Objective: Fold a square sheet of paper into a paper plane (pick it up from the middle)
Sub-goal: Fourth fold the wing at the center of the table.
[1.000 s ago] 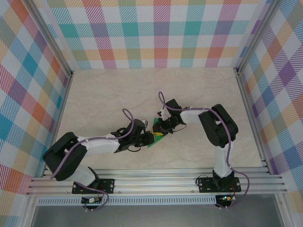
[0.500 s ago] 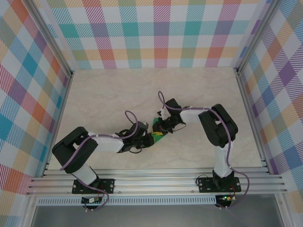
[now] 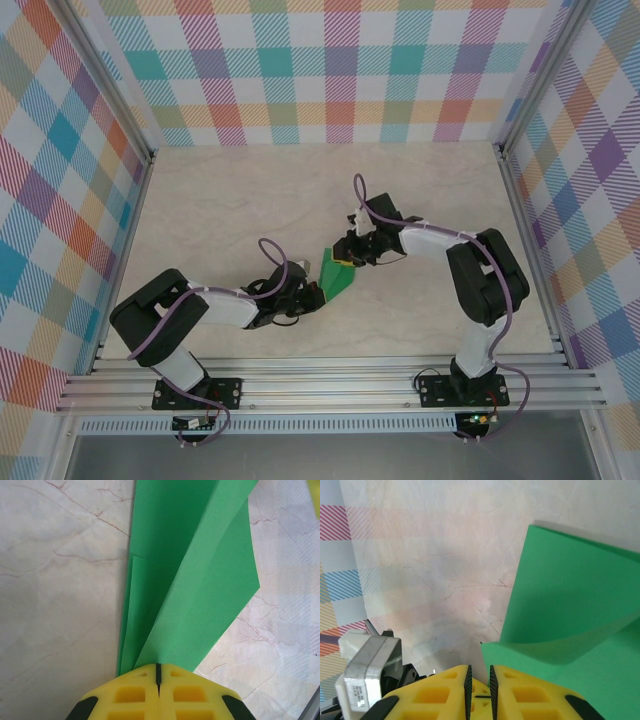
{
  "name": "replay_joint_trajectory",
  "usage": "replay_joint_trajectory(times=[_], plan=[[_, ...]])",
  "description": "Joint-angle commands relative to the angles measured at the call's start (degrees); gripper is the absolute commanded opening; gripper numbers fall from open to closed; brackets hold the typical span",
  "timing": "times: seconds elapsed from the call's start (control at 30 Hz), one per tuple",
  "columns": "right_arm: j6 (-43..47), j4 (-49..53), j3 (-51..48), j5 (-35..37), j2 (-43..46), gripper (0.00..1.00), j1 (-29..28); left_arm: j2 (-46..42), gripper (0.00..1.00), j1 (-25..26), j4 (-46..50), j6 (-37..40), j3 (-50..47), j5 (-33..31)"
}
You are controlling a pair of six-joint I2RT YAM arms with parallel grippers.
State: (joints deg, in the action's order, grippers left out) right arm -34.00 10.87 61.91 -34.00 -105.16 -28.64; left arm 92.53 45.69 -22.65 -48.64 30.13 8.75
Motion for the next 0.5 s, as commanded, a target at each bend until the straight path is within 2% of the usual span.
replay_joint_trajectory(times=[0.0, 0.13, 0.4, 0.47], plan=[[-0.8, -2.4, -2.9, -2.7, -0.8, 0.19, -1.2, 3.5, 0.01, -0.3, 10.6, 0.0, -2.8, -4.1], [0.2, -3.8, -3.1, -6.9, -1.4, 0.20, -2.8, 3.2, 0.01, -0.4, 11.0, 0.1, -2.5, -4.0], [0.5, -4.2, -2.5, -6.0, -6.3, 0.19, -4.1, 3.2, 0.01, -0.4, 12.2, 0.5, -1.6, -3.9], [1.0, -3.2, -1.6, -4.0, -7.5, 0.19, -4.1, 3.2, 0.00, -0.4, 12.5, 0.5, -1.4, -4.1]])
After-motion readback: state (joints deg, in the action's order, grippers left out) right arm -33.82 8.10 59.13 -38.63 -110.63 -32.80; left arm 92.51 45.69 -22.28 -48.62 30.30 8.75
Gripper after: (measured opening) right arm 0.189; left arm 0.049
